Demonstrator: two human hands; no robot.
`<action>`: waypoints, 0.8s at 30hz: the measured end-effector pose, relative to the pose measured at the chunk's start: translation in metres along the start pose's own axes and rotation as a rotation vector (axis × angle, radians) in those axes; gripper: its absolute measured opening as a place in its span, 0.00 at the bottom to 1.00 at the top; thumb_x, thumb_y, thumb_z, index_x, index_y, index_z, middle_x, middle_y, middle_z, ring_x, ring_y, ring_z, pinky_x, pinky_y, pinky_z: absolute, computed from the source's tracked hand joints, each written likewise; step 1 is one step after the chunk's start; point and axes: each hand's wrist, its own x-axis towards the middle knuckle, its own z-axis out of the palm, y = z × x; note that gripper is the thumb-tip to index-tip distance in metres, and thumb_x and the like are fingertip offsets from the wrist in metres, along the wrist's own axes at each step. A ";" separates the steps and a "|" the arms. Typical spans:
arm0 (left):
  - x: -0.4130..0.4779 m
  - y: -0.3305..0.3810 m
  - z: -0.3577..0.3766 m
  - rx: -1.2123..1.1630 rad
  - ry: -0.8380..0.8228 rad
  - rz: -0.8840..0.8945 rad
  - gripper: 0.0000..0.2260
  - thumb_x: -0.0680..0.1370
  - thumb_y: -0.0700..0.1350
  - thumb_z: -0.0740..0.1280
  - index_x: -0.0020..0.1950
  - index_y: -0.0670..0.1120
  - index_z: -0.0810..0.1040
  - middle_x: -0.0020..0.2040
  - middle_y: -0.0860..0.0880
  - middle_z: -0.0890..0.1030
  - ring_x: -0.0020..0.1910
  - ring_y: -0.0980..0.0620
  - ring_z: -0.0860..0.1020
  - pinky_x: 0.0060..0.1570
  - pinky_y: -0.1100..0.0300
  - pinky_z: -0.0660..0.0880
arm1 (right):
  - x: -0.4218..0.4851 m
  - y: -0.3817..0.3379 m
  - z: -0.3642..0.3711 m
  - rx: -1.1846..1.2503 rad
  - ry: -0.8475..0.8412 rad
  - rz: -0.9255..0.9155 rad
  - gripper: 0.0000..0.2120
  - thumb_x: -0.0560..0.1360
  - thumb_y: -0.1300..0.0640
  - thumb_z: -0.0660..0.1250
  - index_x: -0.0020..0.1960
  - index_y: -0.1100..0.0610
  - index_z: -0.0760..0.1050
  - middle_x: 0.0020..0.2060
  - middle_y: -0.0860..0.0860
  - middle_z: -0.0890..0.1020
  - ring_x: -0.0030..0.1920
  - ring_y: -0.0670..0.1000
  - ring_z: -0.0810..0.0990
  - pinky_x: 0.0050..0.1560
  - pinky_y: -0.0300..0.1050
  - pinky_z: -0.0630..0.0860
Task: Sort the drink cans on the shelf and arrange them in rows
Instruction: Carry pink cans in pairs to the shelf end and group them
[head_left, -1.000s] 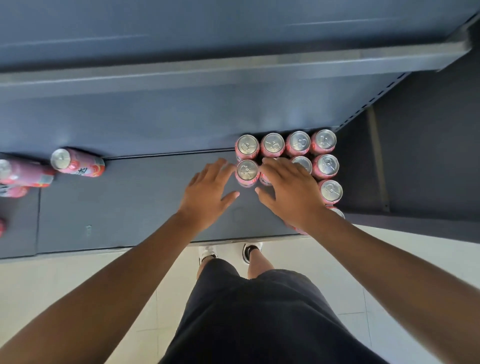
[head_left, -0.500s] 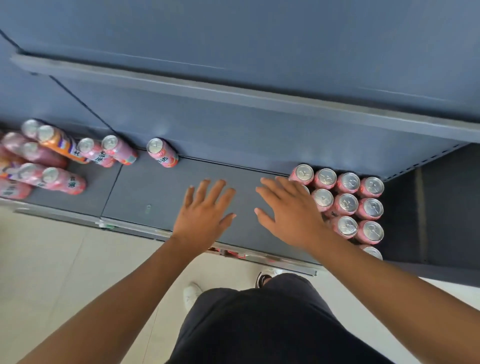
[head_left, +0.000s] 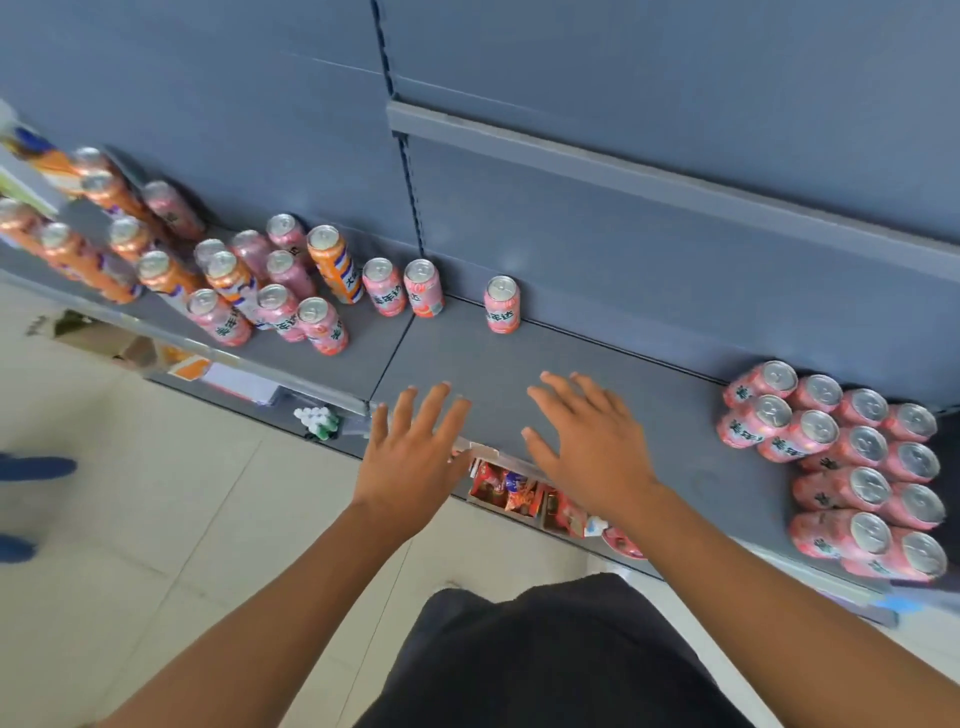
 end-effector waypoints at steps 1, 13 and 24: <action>-0.005 -0.011 -0.001 -0.005 -0.007 -0.010 0.26 0.83 0.59 0.55 0.79 0.55 0.53 0.81 0.49 0.52 0.80 0.41 0.51 0.76 0.39 0.54 | 0.003 -0.012 0.002 0.009 -0.014 -0.005 0.29 0.78 0.40 0.50 0.71 0.52 0.72 0.72 0.50 0.73 0.72 0.58 0.70 0.68 0.56 0.69; 0.021 -0.077 0.002 -0.050 -0.069 -0.125 0.26 0.83 0.60 0.56 0.78 0.55 0.54 0.81 0.49 0.52 0.80 0.41 0.51 0.76 0.38 0.54 | 0.076 -0.053 0.017 0.036 -0.109 -0.011 0.23 0.80 0.46 0.61 0.72 0.53 0.69 0.74 0.51 0.69 0.72 0.56 0.68 0.68 0.54 0.66; 0.113 -0.130 0.005 0.033 -0.115 -0.140 0.25 0.82 0.58 0.61 0.76 0.51 0.60 0.78 0.46 0.61 0.77 0.37 0.59 0.73 0.36 0.58 | 0.167 -0.032 0.053 0.061 -0.119 -0.034 0.19 0.73 0.51 0.71 0.60 0.58 0.79 0.63 0.55 0.80 0.61 0.60 0.78 0.56 0.55 0.75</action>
